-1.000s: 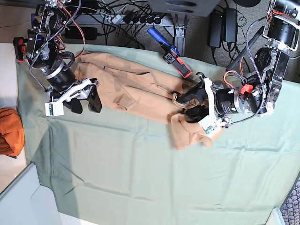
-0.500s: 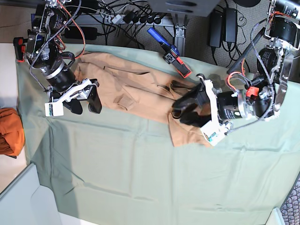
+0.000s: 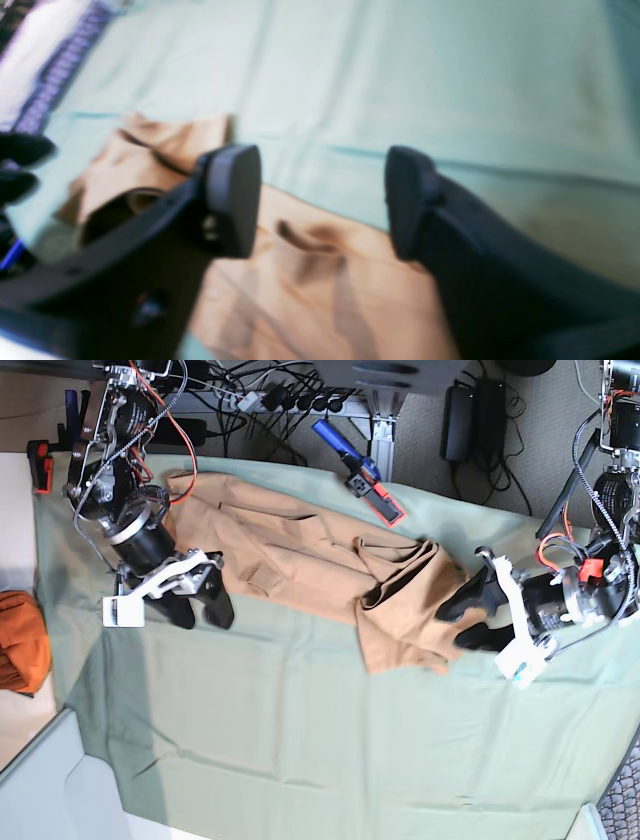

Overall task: Fold the T-shirt properly
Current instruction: 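Lift the strip's hem end with the left gripper toward the collar, then move the right gripper to the strip's middle and pinch the fabric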

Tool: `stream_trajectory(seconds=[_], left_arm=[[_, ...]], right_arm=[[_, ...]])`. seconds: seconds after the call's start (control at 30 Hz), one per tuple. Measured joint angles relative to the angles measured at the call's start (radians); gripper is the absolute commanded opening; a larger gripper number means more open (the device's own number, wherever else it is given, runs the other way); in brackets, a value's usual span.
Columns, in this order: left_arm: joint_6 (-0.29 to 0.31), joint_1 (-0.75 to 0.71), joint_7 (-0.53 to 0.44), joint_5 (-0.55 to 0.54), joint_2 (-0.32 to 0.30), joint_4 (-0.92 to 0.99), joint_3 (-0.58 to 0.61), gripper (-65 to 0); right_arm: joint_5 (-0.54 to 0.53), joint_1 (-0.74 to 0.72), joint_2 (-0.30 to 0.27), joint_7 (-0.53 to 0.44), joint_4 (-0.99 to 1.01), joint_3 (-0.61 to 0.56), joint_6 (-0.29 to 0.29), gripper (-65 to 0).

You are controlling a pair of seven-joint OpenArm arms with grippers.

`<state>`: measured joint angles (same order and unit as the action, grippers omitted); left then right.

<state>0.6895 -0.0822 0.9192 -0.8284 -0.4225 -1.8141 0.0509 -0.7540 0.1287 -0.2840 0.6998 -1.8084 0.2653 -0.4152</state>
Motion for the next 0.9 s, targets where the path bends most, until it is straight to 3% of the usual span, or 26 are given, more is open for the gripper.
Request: stream_trajectory(seconds=[0.17,0.47,0.7,0.9], left_arm=[[0.000,-0.041,-0.006,-0.003,-0.032,0.001,0.000,-30.9],[0.000,-0.061,-0.041,0.046,-0.035,0.002,0.000,-30.9],[0.000,-0.059,-0.180,0.177,-0.035,0.058,0.000,-30.9],[0.000,-0.028,-0.247,0.241,-0.029,0.143,0.000,-30.9]], right_arm=[[0.097,-0.047,0.024,-0.019,0.000,-0.146,0.000,-65.0],[0.362,-0.076,0.098,-0.118,0.011,-0.381,0.000,-65.0],[0.389,-0.107,0.219,-0.128,0.032,-0.393,0.000,-65.0],[0.526,-0.172,0.319,-0.159,0.038,-0.392,0.000,-65.0]])
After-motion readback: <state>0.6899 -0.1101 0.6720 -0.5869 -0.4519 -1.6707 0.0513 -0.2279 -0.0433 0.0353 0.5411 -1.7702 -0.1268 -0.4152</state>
